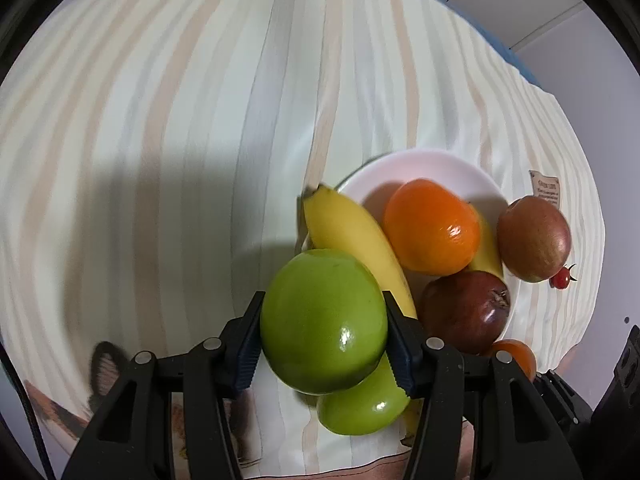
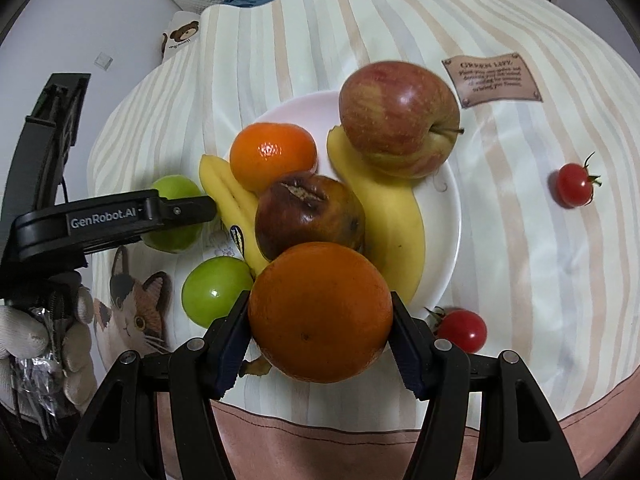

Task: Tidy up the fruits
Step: 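Carry the tangerine and green apple onto the plate and open both tools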

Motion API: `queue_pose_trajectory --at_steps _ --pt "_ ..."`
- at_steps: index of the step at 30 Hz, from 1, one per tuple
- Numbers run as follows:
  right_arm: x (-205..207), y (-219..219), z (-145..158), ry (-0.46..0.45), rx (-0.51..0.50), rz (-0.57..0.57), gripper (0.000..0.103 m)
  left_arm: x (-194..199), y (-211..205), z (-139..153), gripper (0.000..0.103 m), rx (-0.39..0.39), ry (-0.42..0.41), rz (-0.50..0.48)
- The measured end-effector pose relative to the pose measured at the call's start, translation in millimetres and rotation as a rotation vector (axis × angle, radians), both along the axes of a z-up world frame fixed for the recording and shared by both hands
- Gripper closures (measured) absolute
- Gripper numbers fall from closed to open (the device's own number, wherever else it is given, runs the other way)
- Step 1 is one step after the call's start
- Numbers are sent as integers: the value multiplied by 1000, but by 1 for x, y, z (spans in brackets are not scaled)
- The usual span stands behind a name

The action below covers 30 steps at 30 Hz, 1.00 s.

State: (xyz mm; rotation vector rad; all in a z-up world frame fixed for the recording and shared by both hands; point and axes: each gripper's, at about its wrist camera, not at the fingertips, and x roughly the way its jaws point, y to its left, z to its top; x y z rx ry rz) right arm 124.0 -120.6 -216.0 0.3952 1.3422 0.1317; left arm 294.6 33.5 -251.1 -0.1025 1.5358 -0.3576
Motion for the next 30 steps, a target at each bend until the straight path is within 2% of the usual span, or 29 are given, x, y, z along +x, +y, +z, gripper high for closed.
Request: queue_pose_trajectory --at_steps 9,16,23,26,30 --pt "-3 4 -5 10 -5 -12 36 -3 13 -3 50 -50 37 34" --pt "-2 6 -5 7 -22 -4 36 -6 8 -7 50 -27 28 10" --pt "0 8 -5 5 -27 3 36 -5 8 -9 48 -10 61 20" --pt "0 8 -6 6 -26 2 36 -5 5 -9 39 7 59 9" --pt "3 5 -7 26 -6 -3 36 -7 4 -11 29 -15 67 9"
